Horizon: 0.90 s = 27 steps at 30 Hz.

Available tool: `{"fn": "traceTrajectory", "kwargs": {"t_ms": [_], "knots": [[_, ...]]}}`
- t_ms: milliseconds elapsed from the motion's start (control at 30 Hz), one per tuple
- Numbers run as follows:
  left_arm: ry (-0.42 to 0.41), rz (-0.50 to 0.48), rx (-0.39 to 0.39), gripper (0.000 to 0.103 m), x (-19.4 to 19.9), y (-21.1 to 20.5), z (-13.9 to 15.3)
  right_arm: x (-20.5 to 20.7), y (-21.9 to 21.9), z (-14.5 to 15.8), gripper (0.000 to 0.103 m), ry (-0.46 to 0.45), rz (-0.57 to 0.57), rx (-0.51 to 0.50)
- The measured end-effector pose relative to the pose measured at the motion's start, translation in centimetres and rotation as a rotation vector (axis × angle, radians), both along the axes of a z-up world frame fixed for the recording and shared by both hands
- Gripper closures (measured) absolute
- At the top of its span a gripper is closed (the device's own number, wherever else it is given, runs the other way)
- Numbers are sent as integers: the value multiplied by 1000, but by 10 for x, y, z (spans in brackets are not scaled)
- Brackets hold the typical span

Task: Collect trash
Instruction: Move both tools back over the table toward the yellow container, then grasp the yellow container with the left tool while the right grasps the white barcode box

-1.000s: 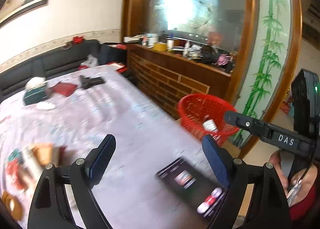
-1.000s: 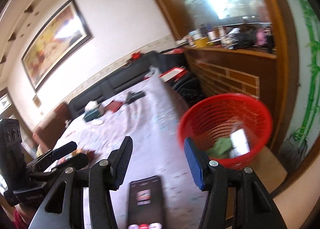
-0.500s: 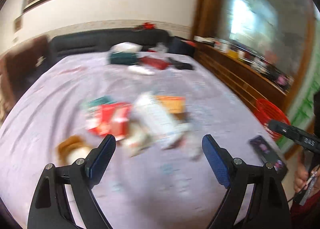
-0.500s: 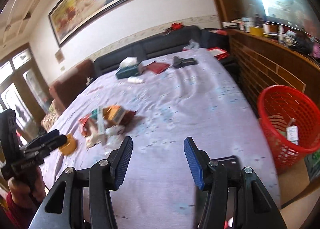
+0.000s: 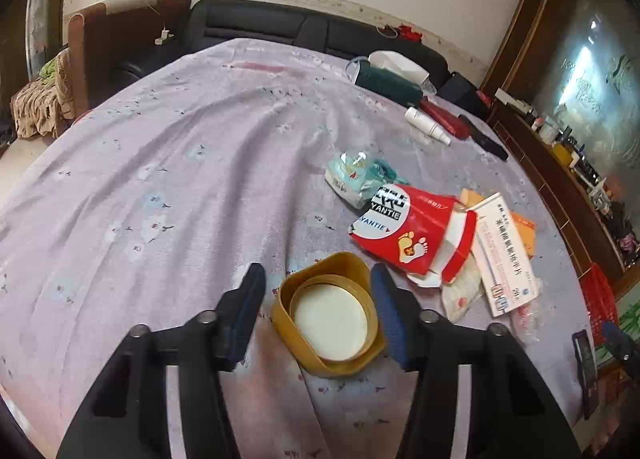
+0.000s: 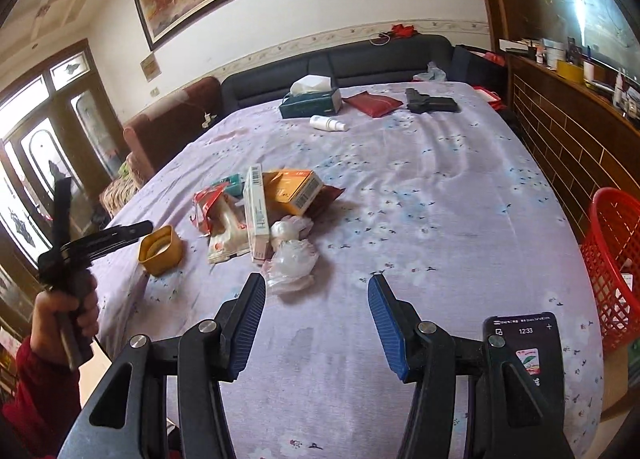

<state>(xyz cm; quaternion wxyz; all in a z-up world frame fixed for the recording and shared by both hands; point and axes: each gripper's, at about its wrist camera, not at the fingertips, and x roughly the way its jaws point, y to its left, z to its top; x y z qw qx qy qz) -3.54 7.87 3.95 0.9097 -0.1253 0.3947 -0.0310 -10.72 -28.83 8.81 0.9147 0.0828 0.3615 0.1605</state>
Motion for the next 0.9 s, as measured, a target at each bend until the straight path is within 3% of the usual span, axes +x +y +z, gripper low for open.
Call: {"fn": "traceTrajectory", "kwargs": {"t_ms": [133, 300, 400, 467, 533, 733, 800, 867, 900], "knots": [[44, -26, 52, 70, 13, -8, -16, 4, 4, 0, 45, 4, 5, -10], [63, -63, 56, 71, 19, -10, -24, 14, 13, 0, 45, 17, 30, -11], [67, -92, 104, 71, 19, -18, -24, 24, 22, 0, 45, 27, 52, -2], [63, -108, 132, 83, 17, -24, -24, 30, 28, 1, 45, 23, 58, 1], [45, -140, 147, 84, 11, -30, -21, 38, 34, 3, 47, 21, 65, -5], [48, -233, 212, 84, 11, -54, -24, 68, 64, 4, 47, 9, 129, -29], [54, -234, 215, 83, 13, -56, -23, 83, 75, 0, 54, 16, 163, -27], [67, -232, 200, 68, 17, -55, -25, 96, 83, -6, 59, 41, 181, -22], [70, -241, 196, 68, 19, -55, -25, 104, 86, -8, 61, 43, 183, -17]]}}
